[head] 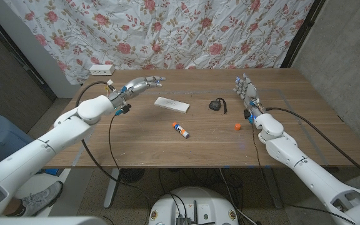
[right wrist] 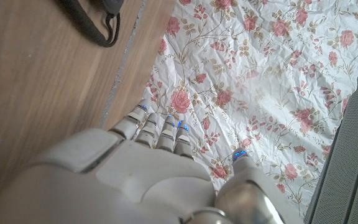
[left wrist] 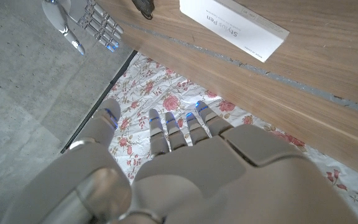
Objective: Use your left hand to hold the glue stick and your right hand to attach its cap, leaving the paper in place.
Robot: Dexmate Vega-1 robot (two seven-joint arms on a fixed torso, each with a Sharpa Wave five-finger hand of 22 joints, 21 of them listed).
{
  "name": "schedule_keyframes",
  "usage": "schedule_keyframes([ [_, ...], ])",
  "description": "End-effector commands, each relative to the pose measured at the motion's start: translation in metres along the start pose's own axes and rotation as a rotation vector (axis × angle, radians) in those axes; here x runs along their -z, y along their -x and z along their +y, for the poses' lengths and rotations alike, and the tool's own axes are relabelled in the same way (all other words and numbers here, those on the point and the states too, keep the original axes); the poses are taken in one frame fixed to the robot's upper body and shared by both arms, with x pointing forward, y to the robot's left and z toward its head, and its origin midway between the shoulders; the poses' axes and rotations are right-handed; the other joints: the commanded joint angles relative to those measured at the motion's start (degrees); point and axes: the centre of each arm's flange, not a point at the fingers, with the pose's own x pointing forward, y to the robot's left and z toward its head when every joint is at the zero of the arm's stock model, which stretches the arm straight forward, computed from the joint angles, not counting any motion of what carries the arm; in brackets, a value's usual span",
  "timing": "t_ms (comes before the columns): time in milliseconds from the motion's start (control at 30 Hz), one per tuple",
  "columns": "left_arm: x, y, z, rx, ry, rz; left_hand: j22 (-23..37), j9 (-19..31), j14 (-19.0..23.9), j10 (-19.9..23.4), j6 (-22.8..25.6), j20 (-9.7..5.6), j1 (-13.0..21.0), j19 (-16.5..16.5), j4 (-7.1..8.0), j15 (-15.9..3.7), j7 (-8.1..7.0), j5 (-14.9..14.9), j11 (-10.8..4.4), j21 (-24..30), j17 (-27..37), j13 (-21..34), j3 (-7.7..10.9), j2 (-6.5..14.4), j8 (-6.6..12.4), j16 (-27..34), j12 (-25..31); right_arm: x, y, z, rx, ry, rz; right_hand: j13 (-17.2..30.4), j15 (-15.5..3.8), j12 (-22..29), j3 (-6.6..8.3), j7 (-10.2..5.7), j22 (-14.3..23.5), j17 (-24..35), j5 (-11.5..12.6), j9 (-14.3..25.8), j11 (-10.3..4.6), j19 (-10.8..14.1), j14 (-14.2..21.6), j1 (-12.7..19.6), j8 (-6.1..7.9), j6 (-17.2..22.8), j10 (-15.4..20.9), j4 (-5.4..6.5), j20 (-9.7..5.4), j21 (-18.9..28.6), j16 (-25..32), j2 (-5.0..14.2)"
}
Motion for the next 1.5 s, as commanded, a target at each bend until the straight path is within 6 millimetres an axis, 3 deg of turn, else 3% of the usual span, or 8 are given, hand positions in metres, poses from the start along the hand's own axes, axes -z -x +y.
schedule_keyframes([
  [33,-0.021,0.005,-0.003,0.107,-0.189,-0.011,0.11,0.17,0.35,0.82,0.56,-0.24,1.44,0.74,-0.23,-2.83,-0.40,0.44,-0.42,-0.29,0.16,0.22,0.44,-0.30,0.52,0.00,-0.10,-0.001,0.012,-0.003,0.006,0.021,-0.001,0.21,-0.16,0.33,0.37,-0.28,0.21,-0.06,0.24,0.18,0.18,0.21,0.12,-0.04,0.17,0.45,0.33,0.02,-0.53,0.13,0.25,0.20],
  [967,-0.058,-0.005,-0.011,0.321,-0.645,-0.037,0.11,0.16,1.14,3.32,1.01,-0.61,7.01,1.25,-0.20,-3.57,-1.91,1.04,-1.25,-0.44,0.21,0.25,0.90,-2.95,0.22,-0.01,-0.33,0.003,0.019,-0.001,0.029,0.021,-0.004,0.18,-0.09,0.28,0.45,-0.18,0.20,-0.72,0.21,0.18,0.23,0.13,0.03,0.18,0.13,0.40,0.30,-0.21,-0.39,0.13,0.26,0.08],
  [1500,-0.070,-0.018,-0.033,0.452,-0.846,-0.039,0.10,0.26,1.32,3.80,1.32,-1.12,11.47,0.67,-0.15,-4.11,-4.06,1.36,-2.56,-0.61,0.22,0.28,0.94,-4.95,0.22,-0.05,-0.86,0.002,0.023,-0.008,0.035,0.028,0.002,0.17,-0.23,0.25,0.75,-0.46,0.20,-1.23,0.24,0.18,0.06,-0.01,-0.13,0.80,0.13,0.43,0.24,-0.69,-0.26,0.10,0.20,0.26],
])
